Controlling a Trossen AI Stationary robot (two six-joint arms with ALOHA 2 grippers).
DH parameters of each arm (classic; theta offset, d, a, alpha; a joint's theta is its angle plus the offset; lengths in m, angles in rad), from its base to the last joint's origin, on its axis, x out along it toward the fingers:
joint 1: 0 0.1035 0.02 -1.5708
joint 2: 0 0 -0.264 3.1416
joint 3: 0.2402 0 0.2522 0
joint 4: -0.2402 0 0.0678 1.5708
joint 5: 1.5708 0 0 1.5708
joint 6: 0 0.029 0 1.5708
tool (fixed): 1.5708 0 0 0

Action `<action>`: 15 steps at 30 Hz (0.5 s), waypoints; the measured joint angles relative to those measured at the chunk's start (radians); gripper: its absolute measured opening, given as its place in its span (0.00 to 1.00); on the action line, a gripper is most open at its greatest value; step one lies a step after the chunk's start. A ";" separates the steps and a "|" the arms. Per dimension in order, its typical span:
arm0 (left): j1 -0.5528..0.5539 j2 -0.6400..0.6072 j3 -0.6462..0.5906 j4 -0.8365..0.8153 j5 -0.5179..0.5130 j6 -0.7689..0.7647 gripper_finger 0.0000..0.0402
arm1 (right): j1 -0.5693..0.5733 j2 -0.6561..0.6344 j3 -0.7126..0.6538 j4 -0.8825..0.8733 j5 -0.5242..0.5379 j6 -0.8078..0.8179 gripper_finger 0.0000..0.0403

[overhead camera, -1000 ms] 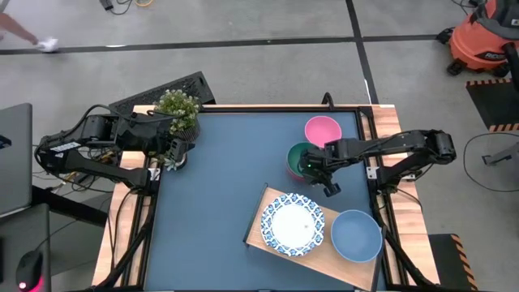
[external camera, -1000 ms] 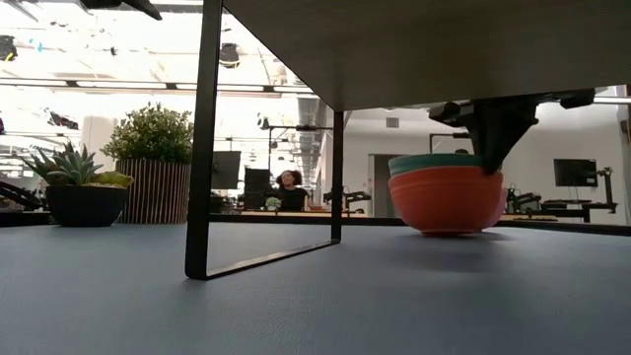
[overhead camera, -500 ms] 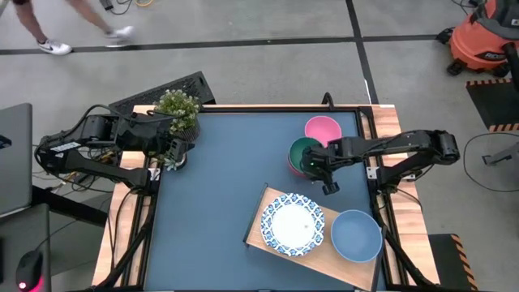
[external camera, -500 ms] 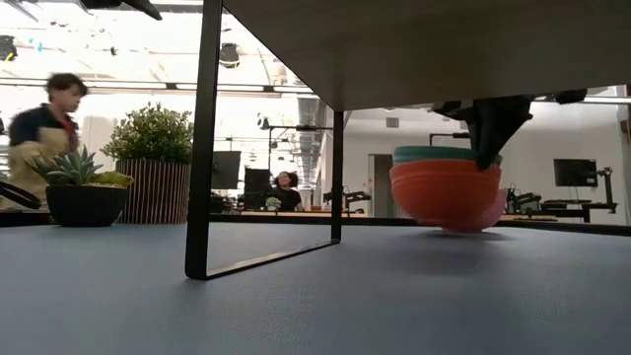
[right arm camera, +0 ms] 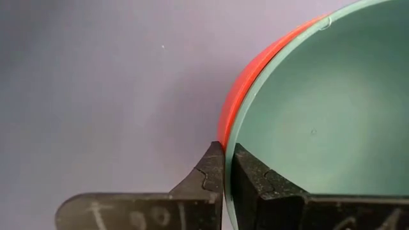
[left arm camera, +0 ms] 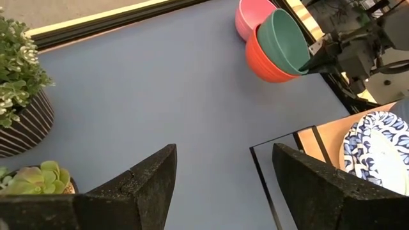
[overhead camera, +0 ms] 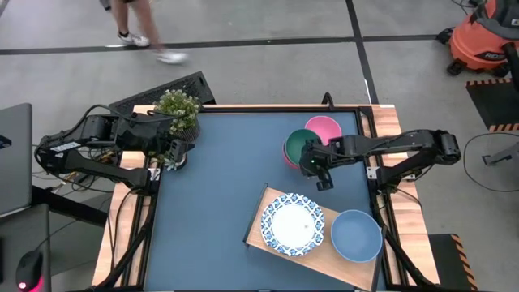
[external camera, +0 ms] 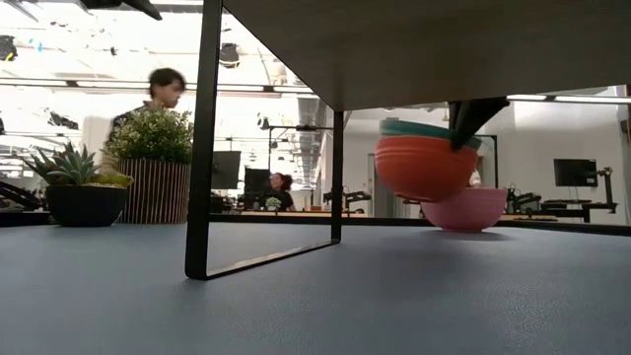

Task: Place and stack bowls onto a shelf
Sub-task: Stack the green bowl on the top of the blue bowl on the shelf

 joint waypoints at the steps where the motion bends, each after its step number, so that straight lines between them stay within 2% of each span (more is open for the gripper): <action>1: 0.000 0.000 0.000 0.000 0.000 0.004 0.61 | 0.000 0.000 0.000 0.000 0.000 0.000 0.08; 7: 0.000 0.000 0.000 -0.006 0.000 0.023 0.61 | -0.010 0.000 0.000 0.003 -0.008 0.034 0.08; 12: 0.000 0.000 0.000 -0.008 0.000 0.032 0.61 | -0.014 0.005 -0.001 -0.001 -0.030 0.061 0.17; 15: 0.000 0.000 0.000 -0.016 0.000 0.032 0.61 | -0.011 0.019 -0.010 0.009 -0.057 0.061 0.14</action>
